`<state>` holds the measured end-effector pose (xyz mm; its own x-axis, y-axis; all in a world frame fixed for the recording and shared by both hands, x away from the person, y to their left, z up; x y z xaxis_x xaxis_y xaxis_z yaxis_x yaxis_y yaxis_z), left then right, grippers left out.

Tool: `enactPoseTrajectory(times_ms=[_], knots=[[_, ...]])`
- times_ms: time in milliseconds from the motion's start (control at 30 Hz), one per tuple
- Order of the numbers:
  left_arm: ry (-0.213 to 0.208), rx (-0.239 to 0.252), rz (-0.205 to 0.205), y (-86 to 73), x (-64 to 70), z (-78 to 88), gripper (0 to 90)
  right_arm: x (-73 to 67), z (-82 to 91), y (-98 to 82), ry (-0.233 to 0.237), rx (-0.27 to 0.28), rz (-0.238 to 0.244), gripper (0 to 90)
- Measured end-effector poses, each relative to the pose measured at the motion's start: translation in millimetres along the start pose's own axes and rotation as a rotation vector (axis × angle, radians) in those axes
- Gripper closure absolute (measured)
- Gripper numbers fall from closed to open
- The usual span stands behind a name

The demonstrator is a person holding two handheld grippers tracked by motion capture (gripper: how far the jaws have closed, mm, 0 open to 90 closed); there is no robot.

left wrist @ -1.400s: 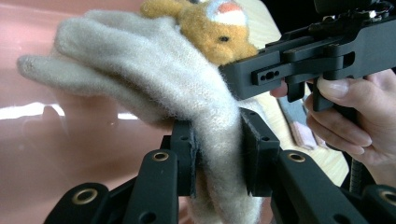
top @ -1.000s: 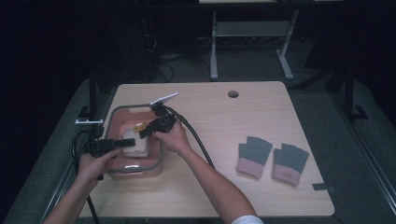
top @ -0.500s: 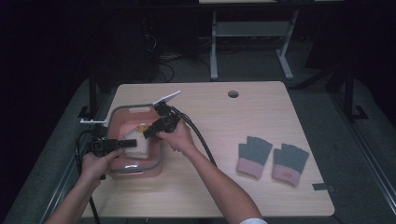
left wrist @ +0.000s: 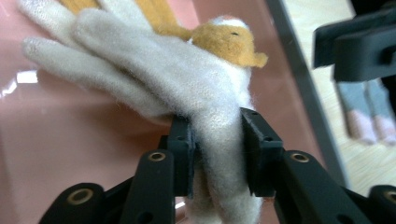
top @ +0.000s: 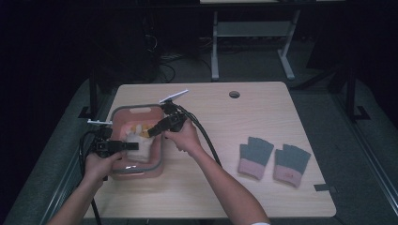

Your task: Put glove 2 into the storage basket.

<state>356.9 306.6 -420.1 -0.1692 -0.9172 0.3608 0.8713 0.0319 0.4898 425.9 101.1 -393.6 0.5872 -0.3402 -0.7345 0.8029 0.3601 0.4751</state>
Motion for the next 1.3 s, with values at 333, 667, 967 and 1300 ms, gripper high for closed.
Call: enactPoseTrajectory(times_ms=[333,667,967,1300], knots=[[0.129,-0.032,-0.066,1.3,2.0,3.1,52.7,-2.0,7.5,-2.6,0.013,0.012,0.014,71.3],[0.140,0.009,-0.059,8.6,0.8,15.4,54.1,-0.3,18.0,-9.9,0.026,0.029,0.007,70.8],[0.091,0.045,-0.061,11.8,10.8,18.3,51.5,3.0,31.6,-14.6,0.021,0.056,0.013,69.7],[0.048,0.071,-0.081,16.1,29.0,17.7,50.6,6.3,45.8,-19.5,0.016,0.080,0.011,68.7]])
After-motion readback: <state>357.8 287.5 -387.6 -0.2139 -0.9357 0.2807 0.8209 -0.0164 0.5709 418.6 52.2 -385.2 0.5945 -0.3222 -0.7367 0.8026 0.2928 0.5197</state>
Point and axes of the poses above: each handheld gripper's, and its own axes: z roughly backward along the jaws, y roughly out of its top, x roughly to its right, the point moved 3 cm from there along -z, roughly forward along the jaws, and after that the axes turned 11 degrees about y, right-handed, at the moved point
